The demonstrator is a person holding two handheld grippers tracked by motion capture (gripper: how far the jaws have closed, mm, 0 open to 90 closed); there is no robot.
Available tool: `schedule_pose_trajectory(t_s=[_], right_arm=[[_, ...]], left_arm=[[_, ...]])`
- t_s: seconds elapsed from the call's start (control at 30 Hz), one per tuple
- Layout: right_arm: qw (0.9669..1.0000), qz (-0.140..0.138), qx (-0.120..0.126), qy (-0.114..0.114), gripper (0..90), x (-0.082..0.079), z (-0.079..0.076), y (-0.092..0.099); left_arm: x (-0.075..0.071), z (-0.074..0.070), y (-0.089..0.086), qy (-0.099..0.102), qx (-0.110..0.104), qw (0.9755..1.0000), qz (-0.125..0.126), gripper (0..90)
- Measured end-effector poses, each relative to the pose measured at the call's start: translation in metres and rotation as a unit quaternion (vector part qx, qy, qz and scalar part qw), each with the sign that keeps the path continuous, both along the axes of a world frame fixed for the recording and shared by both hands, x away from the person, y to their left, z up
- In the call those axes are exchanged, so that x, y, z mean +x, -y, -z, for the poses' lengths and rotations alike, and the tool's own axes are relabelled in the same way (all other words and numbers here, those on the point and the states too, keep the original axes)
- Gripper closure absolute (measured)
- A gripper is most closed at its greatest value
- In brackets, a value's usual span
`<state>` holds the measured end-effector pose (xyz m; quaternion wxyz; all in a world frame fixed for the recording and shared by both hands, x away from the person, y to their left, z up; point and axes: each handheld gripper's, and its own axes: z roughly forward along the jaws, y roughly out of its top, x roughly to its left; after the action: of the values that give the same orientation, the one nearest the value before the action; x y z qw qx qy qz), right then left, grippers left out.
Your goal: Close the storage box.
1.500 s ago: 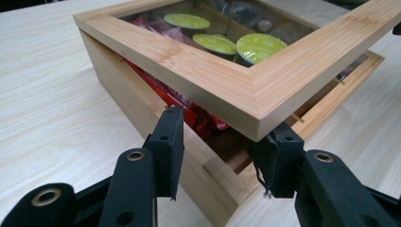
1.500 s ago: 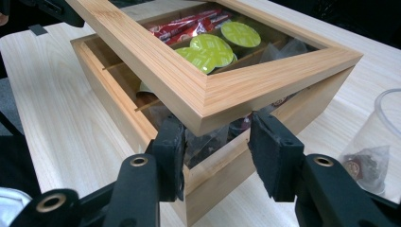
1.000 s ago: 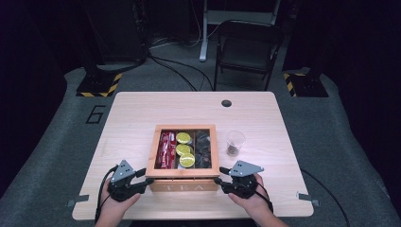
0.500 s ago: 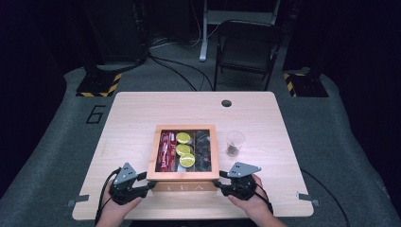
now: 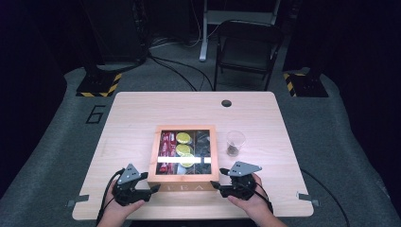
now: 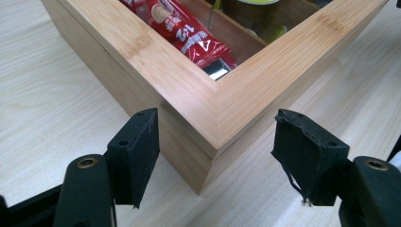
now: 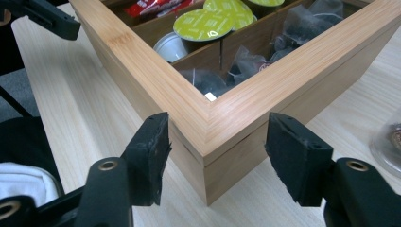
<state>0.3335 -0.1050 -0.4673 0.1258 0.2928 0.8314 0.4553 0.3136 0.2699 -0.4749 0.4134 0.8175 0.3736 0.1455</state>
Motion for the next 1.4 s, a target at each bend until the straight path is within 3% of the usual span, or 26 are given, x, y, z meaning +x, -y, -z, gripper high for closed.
schedule_pose_trajectory(t_s=[0.2, 0.43, 0.53, 0.63, 0.8, 1.1, 1.4], right_arm=[[1.0, 0.001, 0.004, 0.003, 38.5, 0.0, -0.003, -0.002], [0.9998, -0.004, -0.01, 0.017, 38.2, 0.0, -0.015, -0.004], [0.9997, -0.008, -0.011, 0.02, 37.8, 0.002, -0.021, -0.002], [0.9994, -0.014, -0.02, 0.025, 37.4, 0.005, -0.025, 0.002], [0.9994, 0.001, -0.029, 0.019, 37.0, 0.012, -0.028, 0.007], [0.9994, 0.022, -0.02, 0.017, 37.2, 0.026, -0.032, 0.017], [0.999, 0.042, -0.001, 0.015, 37.7, 0.034, -0.028, 0.02]], left_arm=[[0.001, -0.006, -0.001, 0.006, -0.006, 1.0, -0.004, 31.9], [0.005, -0.021, -0.004, 0.016, -0.002, 0.9999, -0.005, 31.9], [0.008, -0.027, -0.005, 0.018, -0.014, 0.9997, -0.011, 31.9], [0.012, -0.034, -0.007, 0.023, -0.009, 0.9996, -0.017, 32.3], [0.02, -0.041, -0.01, 0.028, -0.011, 0.9989, -0.035, 32.5], [0.038, -0.042, -0.015, 0.033, -0.018, 0.9977, -0.057, 34.0], [0.048, -0.031, -0.023, 0.03, -0.021, 0.9958, -0.084, 34.5]])
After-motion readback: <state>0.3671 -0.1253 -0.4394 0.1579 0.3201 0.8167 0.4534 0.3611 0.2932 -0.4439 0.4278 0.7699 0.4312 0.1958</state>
